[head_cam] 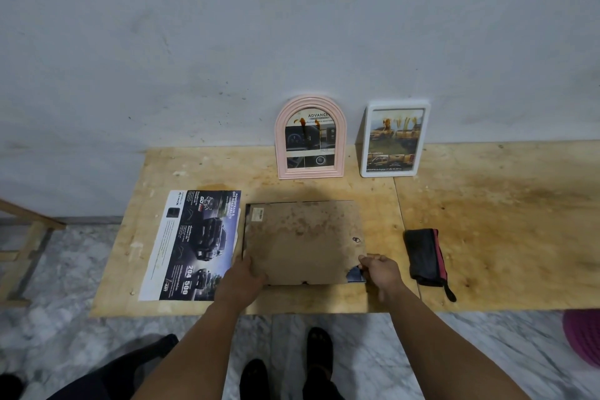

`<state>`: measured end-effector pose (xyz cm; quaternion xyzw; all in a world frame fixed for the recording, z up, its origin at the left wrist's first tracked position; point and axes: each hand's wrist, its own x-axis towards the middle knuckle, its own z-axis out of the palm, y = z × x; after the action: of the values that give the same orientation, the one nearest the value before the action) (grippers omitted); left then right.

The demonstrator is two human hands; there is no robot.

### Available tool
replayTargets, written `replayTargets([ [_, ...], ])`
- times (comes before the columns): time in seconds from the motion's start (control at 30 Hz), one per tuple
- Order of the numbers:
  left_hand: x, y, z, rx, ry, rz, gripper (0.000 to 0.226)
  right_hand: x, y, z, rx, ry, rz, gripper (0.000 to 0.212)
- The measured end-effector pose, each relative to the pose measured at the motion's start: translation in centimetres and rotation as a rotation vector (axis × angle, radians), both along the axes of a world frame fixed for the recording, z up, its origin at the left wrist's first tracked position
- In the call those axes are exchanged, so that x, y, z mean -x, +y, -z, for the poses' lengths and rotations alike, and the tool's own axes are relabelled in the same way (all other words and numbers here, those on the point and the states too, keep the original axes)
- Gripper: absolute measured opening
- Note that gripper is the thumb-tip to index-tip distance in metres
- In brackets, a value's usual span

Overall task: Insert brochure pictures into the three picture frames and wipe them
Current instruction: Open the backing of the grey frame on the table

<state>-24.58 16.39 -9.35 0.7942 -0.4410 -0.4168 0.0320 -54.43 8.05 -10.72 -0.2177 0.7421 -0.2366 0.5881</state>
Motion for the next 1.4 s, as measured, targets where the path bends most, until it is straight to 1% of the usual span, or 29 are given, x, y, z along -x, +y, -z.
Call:
replayTargets([
  [0.23, 0.0, -0.2, 0.4, -0.012, -0.016, 0.011, 0.069, 0.1, 0.0, 0.3, 0.002, -0.019, 0.029, 0.005],
  [0.33, 0.0, -0.1, 0.7, -0.005, -0.006, 0.014, 0.07, 0.3, 0.0, 0.6, -0.005, -0.025, 0.033, 0.009],
  [0.6, -0.3, -0.2, 1.2, 0.005, 0.008, 0.015, 0.073, 0.4, -0.1, 1.2, -0.007, -0.012, 0.025, 0.012],
  [0.77, -0.5, -0.2, 1.5, 0.006, -0.004, 0.034, 0.075, 0.4, 0.0, 1.6, 0.003, -0.007, 0.044, 0.005],
  [0.87, -0.4, -0.3, 1.6, 0.008, -0.011, 0.029, 0.075, 0.5, 0.0, 1.9, 0.009, -0.007, 0.035, 0.011],
  [0.97, -0.5, -0.3, 1.7, -0.008, -0.01, 0.032, 0.074, 0.8, -0.1, 2.4, 0.011, -0.015, 0.028, 0.016],
  [1.1, -0.6, -0.4, 1.9, -0.012, -0.007, 0.024, 0.071, 1.3, -0.2, 2.8, 0.002, -0.031, 0.02, 0.009],
  [1.23, -0.5, -0.5, 2.1, -0.012, -0.004, 0.036, 0.067, 1.9, 0.0, 3.0, 0.006, -0.043, 0.019, 0.009],
  [1.4, -0.2, -0.7, 2.3, -0.005, -0.044, 0.047, 0.064, 2.0, 0.2, 3.2, -0.004, -0.042, 0.04, 0.011],
])
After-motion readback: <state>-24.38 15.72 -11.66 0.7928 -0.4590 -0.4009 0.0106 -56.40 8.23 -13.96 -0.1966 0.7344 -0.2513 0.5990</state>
